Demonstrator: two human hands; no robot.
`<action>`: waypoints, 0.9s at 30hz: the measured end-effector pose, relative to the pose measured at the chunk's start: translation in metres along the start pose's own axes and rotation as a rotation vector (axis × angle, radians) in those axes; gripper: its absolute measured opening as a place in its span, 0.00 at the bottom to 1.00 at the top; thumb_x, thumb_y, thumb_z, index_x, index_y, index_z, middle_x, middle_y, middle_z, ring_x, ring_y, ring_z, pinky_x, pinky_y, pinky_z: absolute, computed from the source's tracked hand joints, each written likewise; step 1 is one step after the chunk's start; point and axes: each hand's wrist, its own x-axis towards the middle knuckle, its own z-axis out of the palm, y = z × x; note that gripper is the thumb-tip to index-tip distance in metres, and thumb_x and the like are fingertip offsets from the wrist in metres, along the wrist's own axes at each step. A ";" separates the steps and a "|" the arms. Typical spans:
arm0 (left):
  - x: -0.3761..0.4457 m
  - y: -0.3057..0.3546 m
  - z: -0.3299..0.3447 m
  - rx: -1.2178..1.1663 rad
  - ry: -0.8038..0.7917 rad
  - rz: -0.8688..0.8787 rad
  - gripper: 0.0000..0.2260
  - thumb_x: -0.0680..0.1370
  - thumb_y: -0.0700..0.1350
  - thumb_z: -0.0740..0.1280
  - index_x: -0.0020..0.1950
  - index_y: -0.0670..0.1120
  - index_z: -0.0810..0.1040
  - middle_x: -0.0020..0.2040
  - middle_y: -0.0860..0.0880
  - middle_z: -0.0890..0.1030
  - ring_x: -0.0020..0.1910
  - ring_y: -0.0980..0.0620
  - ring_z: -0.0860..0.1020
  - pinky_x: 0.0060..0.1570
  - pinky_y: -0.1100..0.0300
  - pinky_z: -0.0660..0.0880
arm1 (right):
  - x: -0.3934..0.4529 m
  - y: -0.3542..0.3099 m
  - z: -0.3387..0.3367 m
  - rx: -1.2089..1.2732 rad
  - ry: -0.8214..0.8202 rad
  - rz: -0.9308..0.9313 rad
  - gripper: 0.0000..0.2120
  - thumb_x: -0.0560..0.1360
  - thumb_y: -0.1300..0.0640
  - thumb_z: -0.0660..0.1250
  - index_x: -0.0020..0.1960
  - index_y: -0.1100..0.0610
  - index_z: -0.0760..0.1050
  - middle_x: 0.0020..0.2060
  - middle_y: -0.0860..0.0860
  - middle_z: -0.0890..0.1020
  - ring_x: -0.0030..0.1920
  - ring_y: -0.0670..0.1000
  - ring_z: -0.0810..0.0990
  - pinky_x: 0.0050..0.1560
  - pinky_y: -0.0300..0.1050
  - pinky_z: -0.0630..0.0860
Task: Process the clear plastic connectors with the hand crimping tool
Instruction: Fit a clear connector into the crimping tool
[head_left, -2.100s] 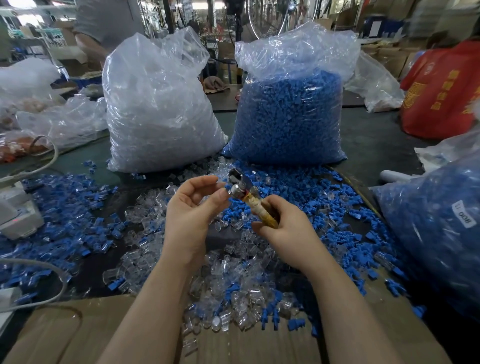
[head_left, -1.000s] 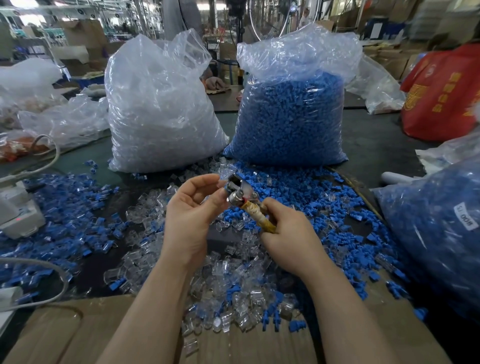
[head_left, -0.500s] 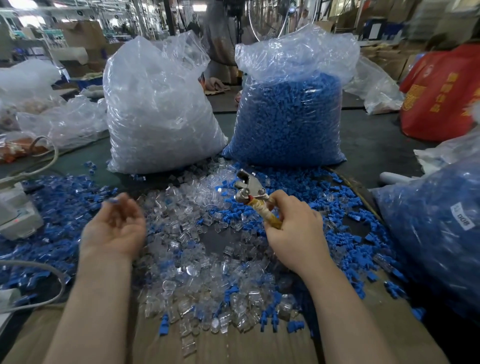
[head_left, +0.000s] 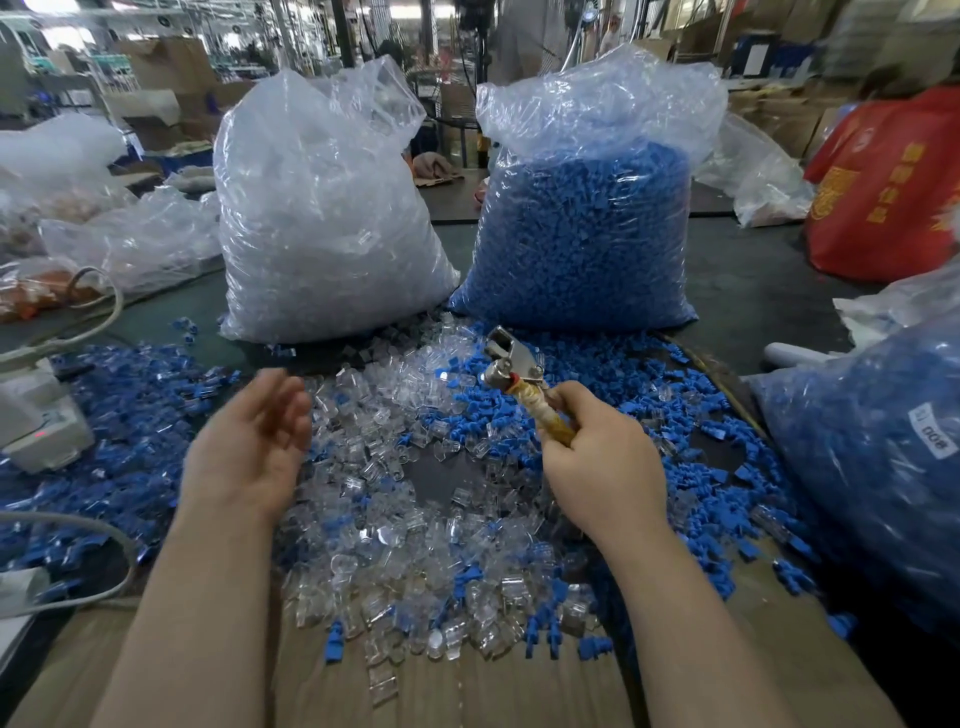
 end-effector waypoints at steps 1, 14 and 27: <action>-0.005 -0.005 0.007 0.296 -0.062 0.062 0.04 0.78 0.46 0.69 0.50 0.47 0.80 0.42 0.52 0.84 0.38 0.58 0.81 0.39 0.63 0.77 | 0.000 0.000 0.000 0.019 -0.005 0.014 0.05 0.76 0.52 0.65 0.46 0.45 0.69 0.31 0.46 0.74 0.31 0.47 0.71 0.27 0.43 0.58; -0.029 -0.049 0.048 1.645 -0.730 0.320 0.09 0.74 0.44 0.74 0.44 0.59 0.80 0.42 0.63 0.79 0.42 0.67 0.77 0.37 0.78 0.70 | 0.005 0.001 0.000 -0.061 -0.021 0.206 0.05 0.74 0.52 0.67 0.42 0.48 0.71 0.31 0.46 0.76 0.31 0.48 0.73 0.27 0.41 0.63; -0.023 -0.055 0.041 1.561 -0.549 0.345 0.10 0.70 0.59 0.75 0.42 0.56 0.79 0.38 0.58 0.82 0.36 0.62 0.79 0.38 0.66 0.75 | 0.006 -0.002 0.000 -0.085 -0.067 0.279 0.06 0.75 0.50 0.67 0.42 0.48 0.71 0.32 0.47 0.77 0.32 0.49 0.74 0.27 0.41 0.62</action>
